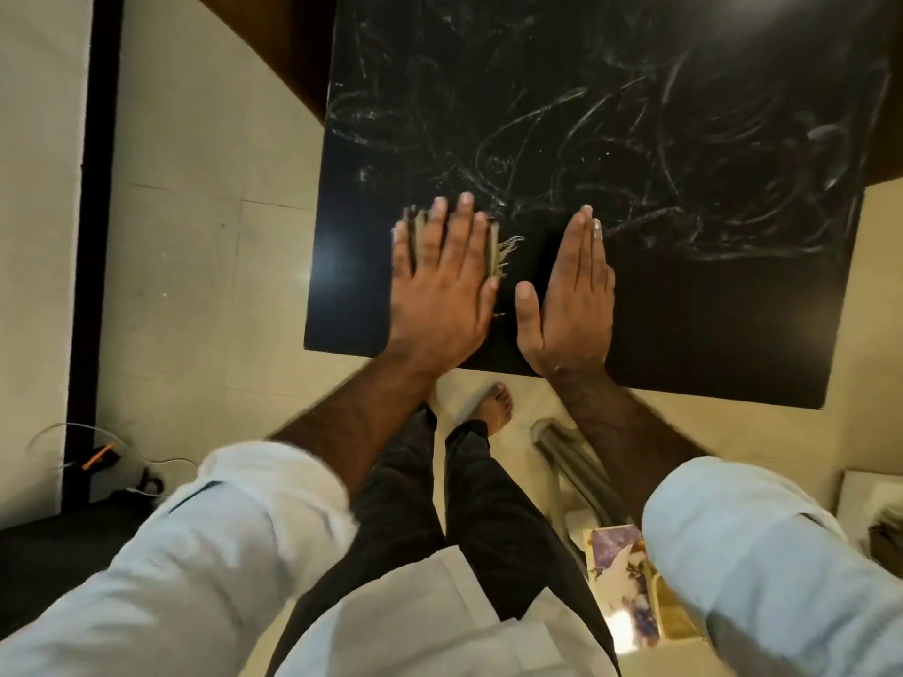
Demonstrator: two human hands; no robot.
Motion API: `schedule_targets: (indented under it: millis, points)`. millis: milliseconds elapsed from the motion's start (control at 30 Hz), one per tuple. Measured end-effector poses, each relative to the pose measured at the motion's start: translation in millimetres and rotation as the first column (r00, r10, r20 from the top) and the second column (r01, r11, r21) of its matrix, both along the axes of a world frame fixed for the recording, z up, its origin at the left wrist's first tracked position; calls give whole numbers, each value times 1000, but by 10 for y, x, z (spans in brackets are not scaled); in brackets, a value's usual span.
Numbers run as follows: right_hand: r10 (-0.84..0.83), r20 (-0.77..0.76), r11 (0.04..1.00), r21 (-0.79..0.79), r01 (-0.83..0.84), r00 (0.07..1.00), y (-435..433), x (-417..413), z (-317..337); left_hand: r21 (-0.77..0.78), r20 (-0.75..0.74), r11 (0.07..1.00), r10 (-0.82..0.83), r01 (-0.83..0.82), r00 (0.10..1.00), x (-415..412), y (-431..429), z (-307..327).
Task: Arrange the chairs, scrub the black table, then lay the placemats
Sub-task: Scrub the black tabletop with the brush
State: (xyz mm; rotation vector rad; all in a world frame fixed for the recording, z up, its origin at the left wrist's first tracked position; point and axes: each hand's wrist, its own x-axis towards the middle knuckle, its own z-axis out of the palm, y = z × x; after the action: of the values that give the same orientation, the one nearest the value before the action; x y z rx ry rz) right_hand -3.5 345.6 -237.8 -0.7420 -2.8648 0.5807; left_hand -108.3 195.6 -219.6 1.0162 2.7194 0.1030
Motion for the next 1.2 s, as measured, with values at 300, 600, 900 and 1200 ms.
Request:
schedule_targets:
  millis: [300, 600, 900, 1200]
  points:
    - [-39, -113, 997, -74, 31, 993, 46, 23, -11, -4, 19, 964, -265, 265, 964, 2, 69, -19]
    - [-61, -86, 995, -80, 54, 994, 48, 13, 14, -43, -15, 999, 2, -3, 1000, -267, 81, 41]
    - [-93, -99, 993, -81, 85, 991, 49, 39, 1, -55, 45, 950, -304, 306, 952, 25, 76, 49]
    - [-11, 237, 985, 172, -31, 971, -24, -138, 88, -71, -37, 997, 18, -21, 999, -993, -182, 21]
